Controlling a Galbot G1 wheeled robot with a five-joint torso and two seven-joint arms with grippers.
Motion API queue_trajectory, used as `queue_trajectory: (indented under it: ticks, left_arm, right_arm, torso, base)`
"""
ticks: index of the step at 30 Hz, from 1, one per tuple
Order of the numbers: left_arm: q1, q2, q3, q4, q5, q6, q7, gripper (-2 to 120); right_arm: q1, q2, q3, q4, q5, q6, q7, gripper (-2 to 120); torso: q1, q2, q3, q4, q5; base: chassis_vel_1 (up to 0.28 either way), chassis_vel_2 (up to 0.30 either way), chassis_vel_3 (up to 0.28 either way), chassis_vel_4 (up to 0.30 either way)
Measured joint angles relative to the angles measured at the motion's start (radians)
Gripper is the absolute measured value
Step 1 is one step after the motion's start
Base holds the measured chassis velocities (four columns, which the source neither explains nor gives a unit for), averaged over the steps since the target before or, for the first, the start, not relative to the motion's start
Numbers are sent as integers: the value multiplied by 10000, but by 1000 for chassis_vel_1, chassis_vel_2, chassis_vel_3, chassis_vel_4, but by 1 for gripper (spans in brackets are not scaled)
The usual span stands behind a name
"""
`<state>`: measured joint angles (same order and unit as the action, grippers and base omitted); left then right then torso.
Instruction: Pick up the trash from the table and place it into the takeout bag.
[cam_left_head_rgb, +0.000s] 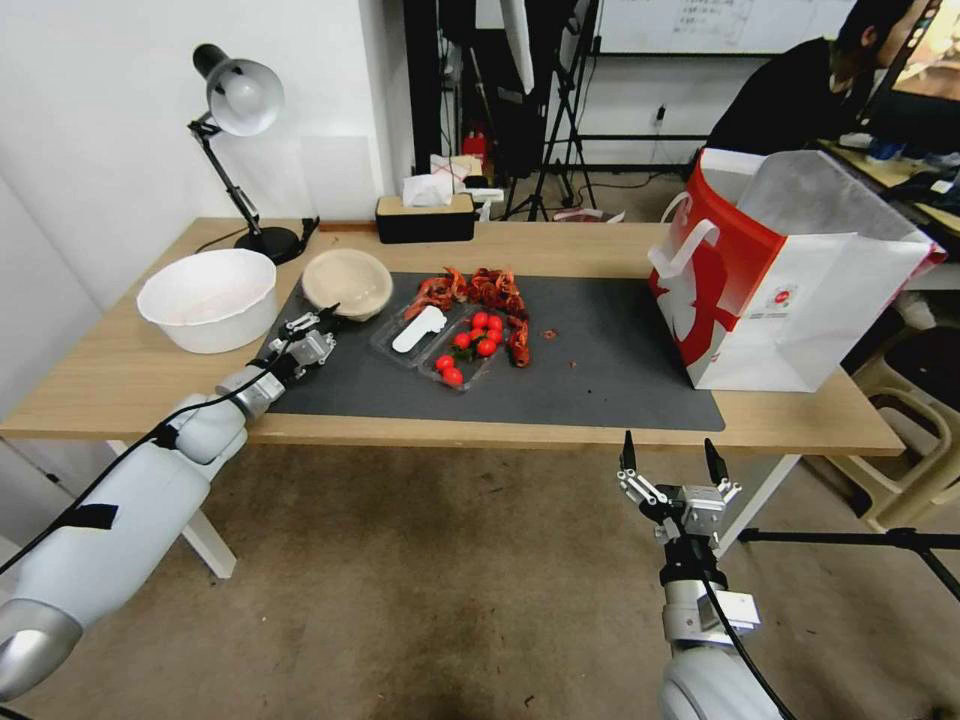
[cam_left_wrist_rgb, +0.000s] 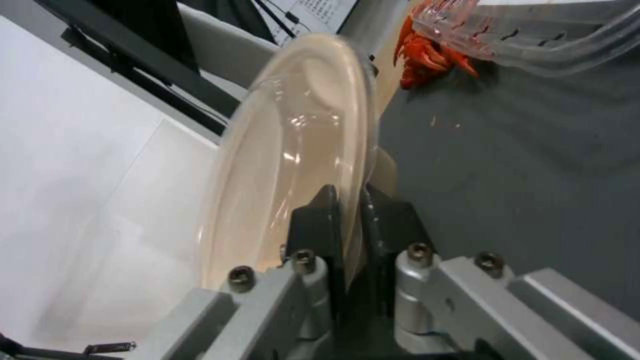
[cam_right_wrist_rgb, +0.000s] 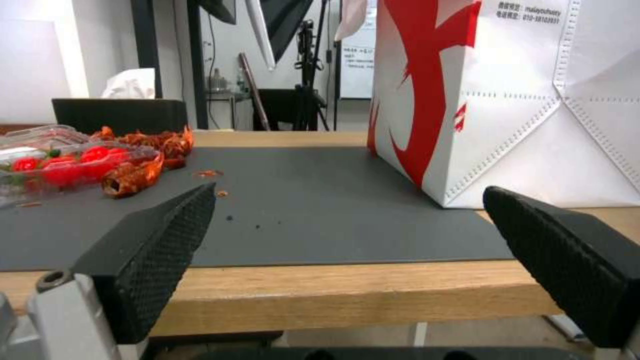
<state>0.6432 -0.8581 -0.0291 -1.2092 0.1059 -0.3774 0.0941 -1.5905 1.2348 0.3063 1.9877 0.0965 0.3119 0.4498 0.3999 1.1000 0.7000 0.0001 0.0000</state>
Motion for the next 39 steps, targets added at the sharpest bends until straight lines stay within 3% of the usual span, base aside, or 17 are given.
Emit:
queue_trajectory:
  ticks: [6, 26, 35, 39]
  left_arm:
    - [-12, -59, -33, 64, 81, -73, -1, 0]
    - [-247, -163, -29, -78, 176, -314, 0, 0]
    - [-902, -134, 492, -884, -259, -305, -32, 0]
    - [-1901, -166, 1424, -1442, -1138, -88, -33, 0]
  right_arm:
    - [-3, 3, -1, 0, -8, 4, -3, 100]
    - [-2, 13, -6, 0, -23, 6, -8, 100]
    - [-30, 26, 58, 21, -33, 10, 0, 100]
    - [-22, 29, 72, 22, -33, 10, 5, 100]
  torso:
    - [0, 0, 0, 0, 0]
    - [0, 0, 0, -1, -1]
    - [0, 0, 1, 1, 0]
    - [1, -1, 1, -2, 1]
  base:
    - [0, 0, 0, 0]
    - [0, 0, 0, 0]
    - [0, 0, 0, 0]
    - [0, 0, 0, 0]
